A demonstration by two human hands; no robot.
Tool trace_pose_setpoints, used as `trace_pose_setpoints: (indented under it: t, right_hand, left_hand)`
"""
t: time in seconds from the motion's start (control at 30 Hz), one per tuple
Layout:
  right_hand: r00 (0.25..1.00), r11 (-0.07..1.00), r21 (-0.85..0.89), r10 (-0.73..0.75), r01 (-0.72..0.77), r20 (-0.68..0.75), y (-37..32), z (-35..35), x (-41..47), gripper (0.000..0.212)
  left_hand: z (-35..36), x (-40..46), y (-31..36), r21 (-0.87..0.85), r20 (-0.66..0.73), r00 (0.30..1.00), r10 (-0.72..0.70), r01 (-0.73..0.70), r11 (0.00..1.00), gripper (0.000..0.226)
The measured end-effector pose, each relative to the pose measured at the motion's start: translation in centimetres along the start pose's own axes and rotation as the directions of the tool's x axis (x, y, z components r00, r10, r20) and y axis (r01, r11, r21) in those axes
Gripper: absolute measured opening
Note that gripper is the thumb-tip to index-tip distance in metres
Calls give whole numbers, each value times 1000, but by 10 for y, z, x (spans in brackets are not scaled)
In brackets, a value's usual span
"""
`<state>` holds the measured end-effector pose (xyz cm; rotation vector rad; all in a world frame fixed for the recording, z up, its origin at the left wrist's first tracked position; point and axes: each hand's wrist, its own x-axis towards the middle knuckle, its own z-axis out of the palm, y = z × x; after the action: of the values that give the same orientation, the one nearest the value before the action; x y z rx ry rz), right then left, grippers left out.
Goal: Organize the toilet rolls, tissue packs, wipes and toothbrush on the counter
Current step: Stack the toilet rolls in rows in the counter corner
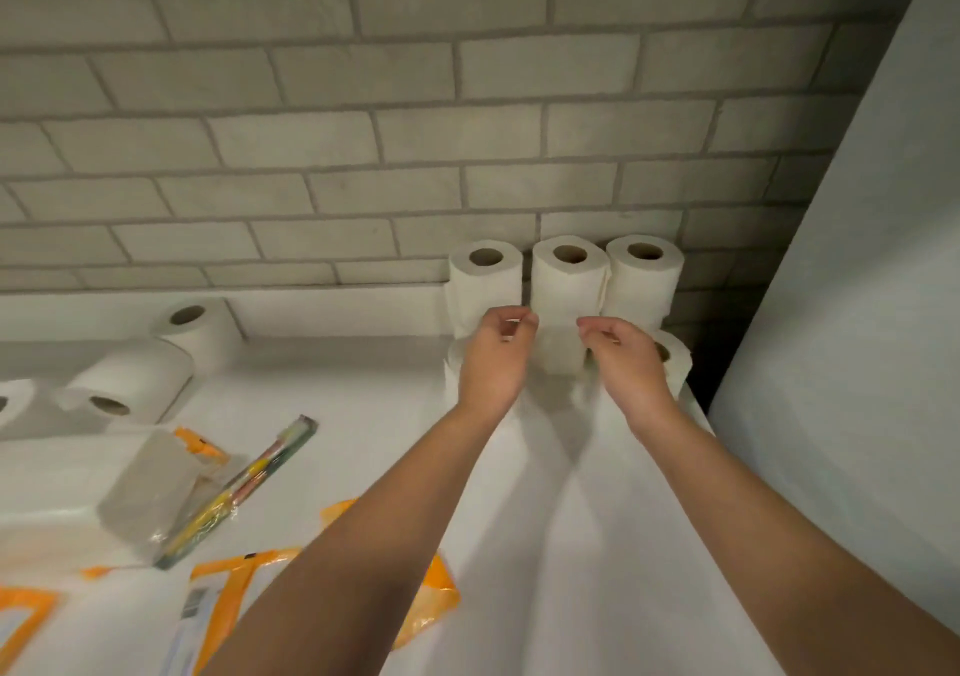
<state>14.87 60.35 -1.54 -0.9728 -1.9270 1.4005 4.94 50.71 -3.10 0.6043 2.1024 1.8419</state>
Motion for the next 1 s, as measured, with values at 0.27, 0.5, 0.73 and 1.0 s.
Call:
trace_pose_setpoints:
  t: [0.27, 0.5, 0.73, 1.0]
  right_hand:
    - [957, 996, 49, -90, 80, 276, -53, 127, -28, 24]
    - [915, 999, -8, -42, 49, 401, -77, 257, -35, 23]
    - [893, 991, -120, 6, 54, 449, -83, 374, -34, 31]
    - [835, 974, -211, 46, 86, 549, -80, 464, -22, 32]
  left_hand:
    - [-154, 10, -11, 198, -210, 977, 30, 12, 980, 24]
    - [-288, 32, -39, 362, -286, 957, -49, 155, 919, 31]
    - [-399, 88, -80, 574, -331, 941, -69, 259, 777, 61]
    - [-454, 150, -114, 698, -301, 949, -92, 285, 657, 109]
